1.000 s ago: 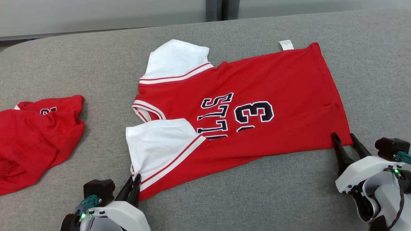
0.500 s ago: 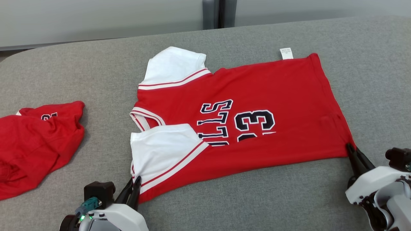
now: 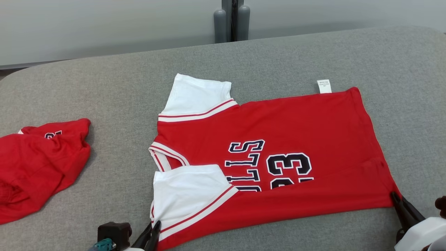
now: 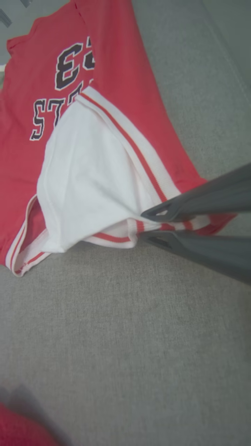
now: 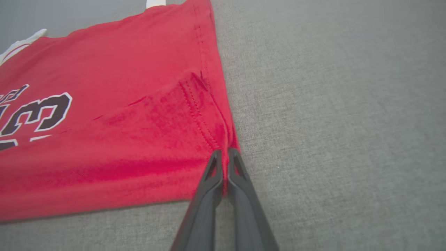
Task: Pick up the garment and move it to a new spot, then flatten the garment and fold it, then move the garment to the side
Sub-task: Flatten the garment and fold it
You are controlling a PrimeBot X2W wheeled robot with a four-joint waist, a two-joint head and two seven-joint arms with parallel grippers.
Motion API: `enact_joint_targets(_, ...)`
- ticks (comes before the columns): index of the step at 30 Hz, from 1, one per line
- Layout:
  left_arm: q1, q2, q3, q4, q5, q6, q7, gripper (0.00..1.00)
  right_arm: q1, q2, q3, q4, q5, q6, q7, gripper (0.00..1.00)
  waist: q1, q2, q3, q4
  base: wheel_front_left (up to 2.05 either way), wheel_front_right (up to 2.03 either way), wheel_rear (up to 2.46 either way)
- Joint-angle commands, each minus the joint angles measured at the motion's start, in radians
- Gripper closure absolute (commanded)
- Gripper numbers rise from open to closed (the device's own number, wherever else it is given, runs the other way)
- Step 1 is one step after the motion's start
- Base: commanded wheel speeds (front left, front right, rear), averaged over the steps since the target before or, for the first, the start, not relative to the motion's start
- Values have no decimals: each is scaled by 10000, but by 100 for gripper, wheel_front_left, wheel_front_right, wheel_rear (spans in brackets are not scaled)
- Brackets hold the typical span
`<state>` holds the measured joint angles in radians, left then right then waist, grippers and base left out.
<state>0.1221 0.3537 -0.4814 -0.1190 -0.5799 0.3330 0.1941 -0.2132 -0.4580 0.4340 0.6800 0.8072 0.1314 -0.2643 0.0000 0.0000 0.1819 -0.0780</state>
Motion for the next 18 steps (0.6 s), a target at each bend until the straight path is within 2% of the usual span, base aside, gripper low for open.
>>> enact_joint_targets(1,45,76,92,-19,-64,88,-12,100,85,-139,-27,-6,76,-13,7,100,0,0,-11,15,0,0,0)
enact_joint_targets(8,353,-18,-56,220,-429,54,388,100,286,-199,91,158,74,-13,35,100,0,0,-160,83,0,0,0)
enact_joint_targets(13,401,5,39,547,-627,-175,147,100,401,-197,67,247,125,-13,70,100,0,0,-249,177,0,0,0)
enact_joint_targets(14,362,-10,76,617,-614,-172,41,100,400,-197,34,278,113,-13,70,93,0,0,-268,187,0,0,0)
enact_joint_targets(15,326,-11,96,727,-571,-170,-29,75,396,-174,-74,342,133,-18,58,62,0,0,-288,195,0,0,0)
enact_joint_targets(16,294,-26,88,818,-556,-189,-77,52,391,-148,-207,415,174,-23,47,22,0,0,-312,203,0,0,0)
enact_joint_targets(17,266,-59,115,867,-563,-178,-156,12,387,-139,-354,476,173,-23,35,0,0,0,-333,213,0,0,0)
enact_joint_targets(18,250,-108,159,899,-547,-143,-266,0,389,-128,-458,493,138,-21,23,0,0,0,-352,219,0,0,0)
